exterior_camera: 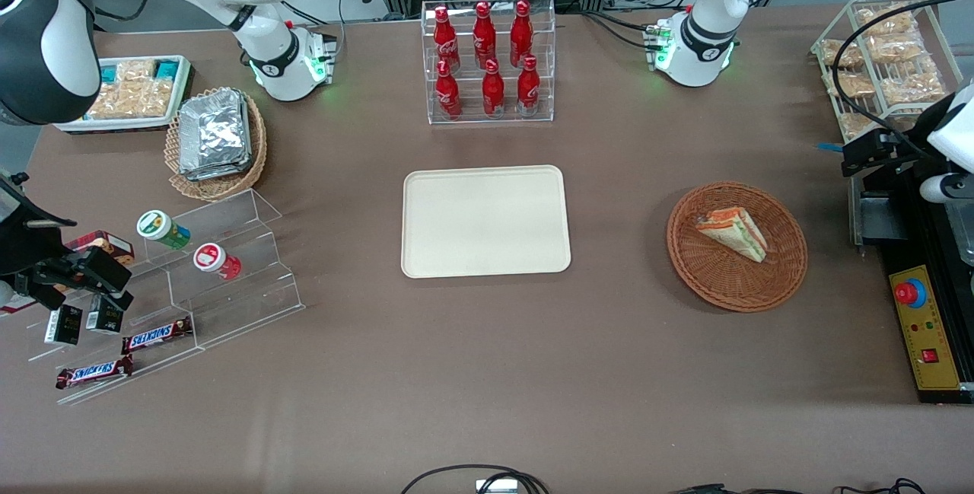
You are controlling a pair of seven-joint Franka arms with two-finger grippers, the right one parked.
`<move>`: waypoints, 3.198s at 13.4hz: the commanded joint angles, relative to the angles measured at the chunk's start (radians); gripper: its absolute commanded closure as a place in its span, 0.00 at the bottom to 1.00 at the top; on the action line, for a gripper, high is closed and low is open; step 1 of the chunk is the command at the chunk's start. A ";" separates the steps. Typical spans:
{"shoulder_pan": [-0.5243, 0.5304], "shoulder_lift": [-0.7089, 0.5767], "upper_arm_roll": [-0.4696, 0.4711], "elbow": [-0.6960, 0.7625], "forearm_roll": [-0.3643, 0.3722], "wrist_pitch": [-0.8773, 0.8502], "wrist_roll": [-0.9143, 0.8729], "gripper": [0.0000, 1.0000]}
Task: Place sandwich from basket to tray
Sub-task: 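Move the left gripper toward the sandwich in the wicker basket, then lower the open left gripper around the wrapped sandwich, then close the left gripper on the sandwich and lift it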
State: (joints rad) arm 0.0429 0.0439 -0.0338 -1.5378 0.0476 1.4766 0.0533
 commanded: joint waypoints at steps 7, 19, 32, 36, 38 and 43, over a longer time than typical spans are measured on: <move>-0.014 0.014 -0.011 -0.065 0.012 0.054 -0.099 0.00; -0.031 -0.096 -0.020 -0.746 0.014 0.723 -0.659 0.00; -0.021 0.056 -0.017 -0.953 0.012 1.157 -0.868 0.00; -0.021 0.117 -0.015 -0.967 0.012 1.238 -0.882 0.00; -0.021 0.119 -0.014 -0.969 0.012 1.239 -0.882 0.35; -0.023 0.117 -0.014 -0.967 0.012 1.231 -0.869 1.00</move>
State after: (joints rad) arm 0.0187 0.1687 -0.0486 -2.4954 0.0480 2.6948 -0.8072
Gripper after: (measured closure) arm 0.511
